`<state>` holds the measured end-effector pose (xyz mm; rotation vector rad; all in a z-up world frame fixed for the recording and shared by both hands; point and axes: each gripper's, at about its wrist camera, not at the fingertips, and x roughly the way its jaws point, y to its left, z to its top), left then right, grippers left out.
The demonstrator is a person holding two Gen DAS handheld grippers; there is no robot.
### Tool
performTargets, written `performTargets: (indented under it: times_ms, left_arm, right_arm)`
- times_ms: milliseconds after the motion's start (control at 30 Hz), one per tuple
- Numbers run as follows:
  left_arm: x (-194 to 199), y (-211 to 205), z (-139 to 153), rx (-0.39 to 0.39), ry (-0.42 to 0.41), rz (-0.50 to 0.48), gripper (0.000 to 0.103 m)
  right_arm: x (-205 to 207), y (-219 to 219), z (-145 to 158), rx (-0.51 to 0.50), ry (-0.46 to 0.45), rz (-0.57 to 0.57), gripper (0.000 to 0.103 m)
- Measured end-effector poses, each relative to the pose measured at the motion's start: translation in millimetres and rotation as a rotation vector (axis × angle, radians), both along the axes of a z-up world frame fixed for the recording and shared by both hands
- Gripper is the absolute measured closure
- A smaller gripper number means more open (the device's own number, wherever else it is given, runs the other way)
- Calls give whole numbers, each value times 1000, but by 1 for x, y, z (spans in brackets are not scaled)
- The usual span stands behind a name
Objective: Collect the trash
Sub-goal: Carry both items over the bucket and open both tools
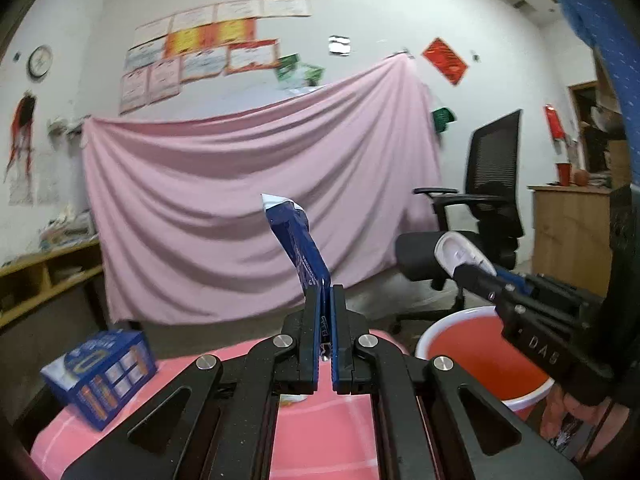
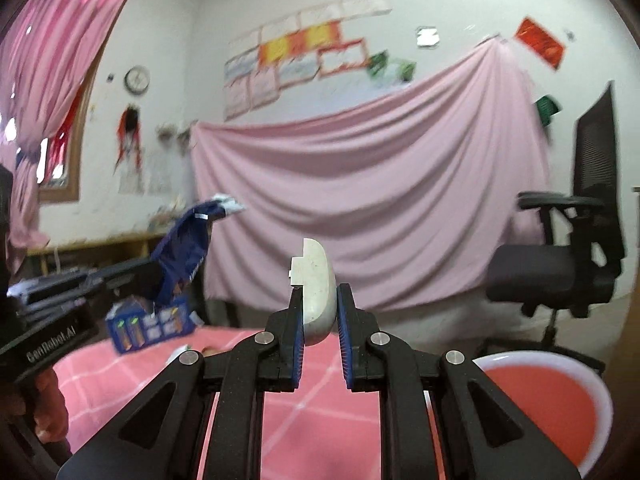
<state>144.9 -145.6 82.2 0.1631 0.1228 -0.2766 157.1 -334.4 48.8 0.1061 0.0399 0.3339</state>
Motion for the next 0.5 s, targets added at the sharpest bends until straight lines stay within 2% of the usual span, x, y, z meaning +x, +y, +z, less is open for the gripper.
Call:
performTargets:
  times_ms: [133,300,500]
  left_arm:
    - [5,-32,-1,25,-15,-59,101]
    - [16,-67,0,12,10,-119,101]
    - [34,-103,0,-12,88,-189,101]
  right_arm:
    - [-4,-30,1,37,-17,-79,90]
    - [-2,-62,-2,82,9,-169,90]
    - [12,-92,-13,148,122,-261,90]
